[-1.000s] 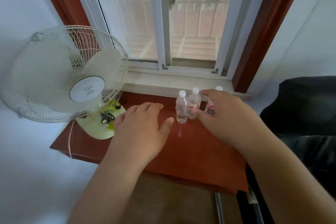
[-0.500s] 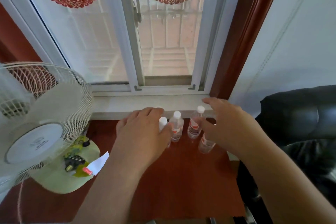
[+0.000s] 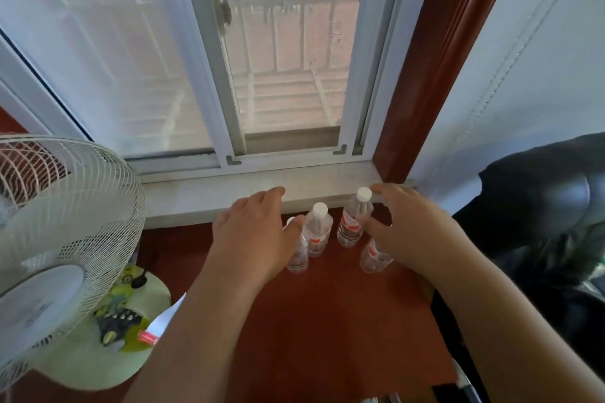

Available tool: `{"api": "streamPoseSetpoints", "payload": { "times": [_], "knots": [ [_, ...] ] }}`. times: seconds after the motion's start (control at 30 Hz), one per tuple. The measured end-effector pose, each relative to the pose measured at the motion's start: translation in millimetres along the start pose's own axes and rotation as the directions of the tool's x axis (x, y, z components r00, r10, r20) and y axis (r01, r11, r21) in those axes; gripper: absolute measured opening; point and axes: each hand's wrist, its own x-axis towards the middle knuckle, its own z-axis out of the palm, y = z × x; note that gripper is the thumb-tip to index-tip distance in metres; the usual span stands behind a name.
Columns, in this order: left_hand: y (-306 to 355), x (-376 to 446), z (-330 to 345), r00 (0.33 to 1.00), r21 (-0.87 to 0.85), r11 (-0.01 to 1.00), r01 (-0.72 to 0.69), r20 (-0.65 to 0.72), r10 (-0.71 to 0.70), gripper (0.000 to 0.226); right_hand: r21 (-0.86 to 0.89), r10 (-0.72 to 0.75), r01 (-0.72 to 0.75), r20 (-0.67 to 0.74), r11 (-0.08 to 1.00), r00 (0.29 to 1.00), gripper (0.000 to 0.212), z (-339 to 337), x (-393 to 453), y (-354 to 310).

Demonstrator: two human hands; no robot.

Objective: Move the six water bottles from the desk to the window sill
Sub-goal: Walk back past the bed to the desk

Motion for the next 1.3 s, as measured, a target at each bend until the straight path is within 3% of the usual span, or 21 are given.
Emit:
{"api": "streamPoseSetpoints", "payload": {
  "times": [0.47,0.6,0.7,0.87,1.3],
  "knots": [
    [-4.6,33.1,102.4,0.982,-0.094,0.99,0.101,0.172,-0.084,0.053,0.05,0.155,-0.168,0.197,0.985,0.968,0.064,63.6,47.9,78.3],
    [-6.1,35.6,118.8,0.967,-0.168,0.972,0.163,0.224,-0.124,0.059,0.046,0.125,-0.137,0.209,0.989,0.97,0.063,78.5,52.6,91.7],
    [-5.6,35.5,125.7,0.973,-0.191,0.966,0.172,0.188,-0.136,0.058,0.046,0.11,-0.123,0.21,0.991,0.971,0.049,85.2,55.3,96.0],
    [-5.9,34.2,131.0,0.989,-0.176,0.976,0.127,0.102,-0.11,0.032,0.05,0.076,-0.089,0.208,0.995,0.975,0.033,92.0,57.7,97.8],
    [-2.6,18.9,129.9,0.995,-0.246,0.967,0.07,0.093,-0.048,0.013,0.155,-0.089,0.061,0.181,0.986,0.979,0.028,97.5,55.9,81.2]
  ]
}}
